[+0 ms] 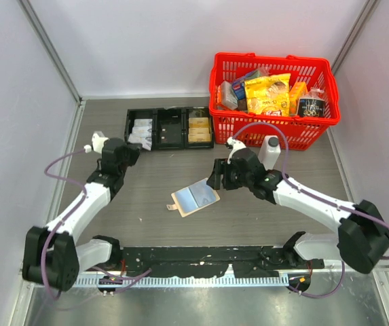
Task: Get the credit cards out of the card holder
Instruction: Place the credit card in the storage box.
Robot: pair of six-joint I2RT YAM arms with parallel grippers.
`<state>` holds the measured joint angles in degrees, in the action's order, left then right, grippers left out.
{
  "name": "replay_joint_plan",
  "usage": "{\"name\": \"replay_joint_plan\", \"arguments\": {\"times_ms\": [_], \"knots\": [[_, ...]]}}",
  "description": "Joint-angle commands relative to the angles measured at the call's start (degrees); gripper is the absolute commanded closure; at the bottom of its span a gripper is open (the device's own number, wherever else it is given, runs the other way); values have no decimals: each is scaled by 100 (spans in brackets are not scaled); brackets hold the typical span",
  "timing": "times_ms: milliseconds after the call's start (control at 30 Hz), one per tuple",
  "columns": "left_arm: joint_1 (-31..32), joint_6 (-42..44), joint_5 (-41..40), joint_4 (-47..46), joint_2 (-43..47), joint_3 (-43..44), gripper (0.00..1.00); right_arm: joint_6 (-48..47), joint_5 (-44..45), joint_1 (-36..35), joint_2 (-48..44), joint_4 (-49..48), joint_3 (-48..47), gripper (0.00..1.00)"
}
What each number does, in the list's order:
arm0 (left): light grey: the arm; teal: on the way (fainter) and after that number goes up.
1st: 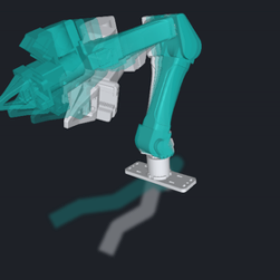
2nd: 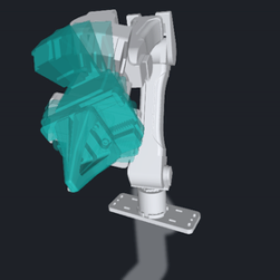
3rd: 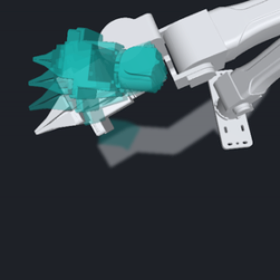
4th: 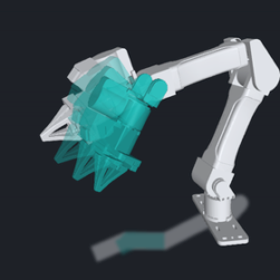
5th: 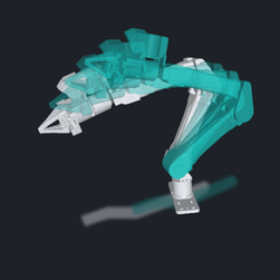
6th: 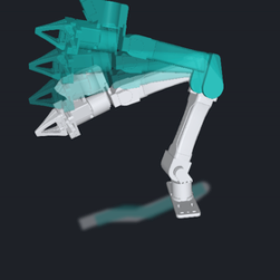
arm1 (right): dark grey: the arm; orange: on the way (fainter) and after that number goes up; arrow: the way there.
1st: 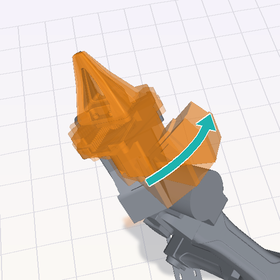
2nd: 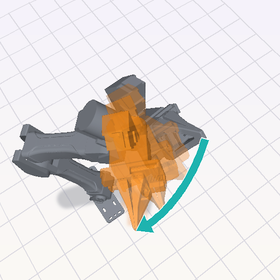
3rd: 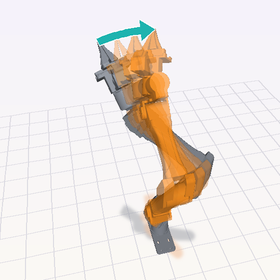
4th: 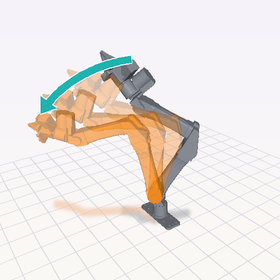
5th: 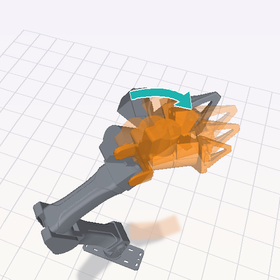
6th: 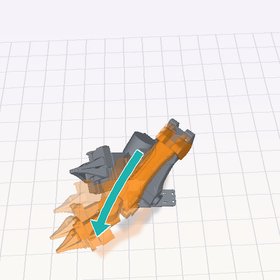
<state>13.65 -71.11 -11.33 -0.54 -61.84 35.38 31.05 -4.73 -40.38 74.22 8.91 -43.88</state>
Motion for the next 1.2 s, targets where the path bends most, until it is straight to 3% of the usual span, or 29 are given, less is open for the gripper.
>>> {"name": "replay_joint_plan", "arguments": {"times_ms": [0,100,400,567,967,1167], "knots": [[-108,317,-851,-1404,-871,689,100,-213,438,13,-662,129,186,32],[-178,221,-1265,-1616,-1583,1110,100,-310,456,13,-917,252,248,31],[-319,-438,-1416,-1906,-3201,2043,100,-485,913,21,-1111,507,336,31],[-319,-1044,-1345,-2029,-3562,2105,100,-538,1001,30,-1102,559,336,30],[-319,-1476,-1170,-1828,-4055,2263,100,-556,1044,48,-1102,621,336,30],[-319,-1467,-1073,-1555,-4020,2246,80,-556,1097,65,-1163,717,275,30]]}}
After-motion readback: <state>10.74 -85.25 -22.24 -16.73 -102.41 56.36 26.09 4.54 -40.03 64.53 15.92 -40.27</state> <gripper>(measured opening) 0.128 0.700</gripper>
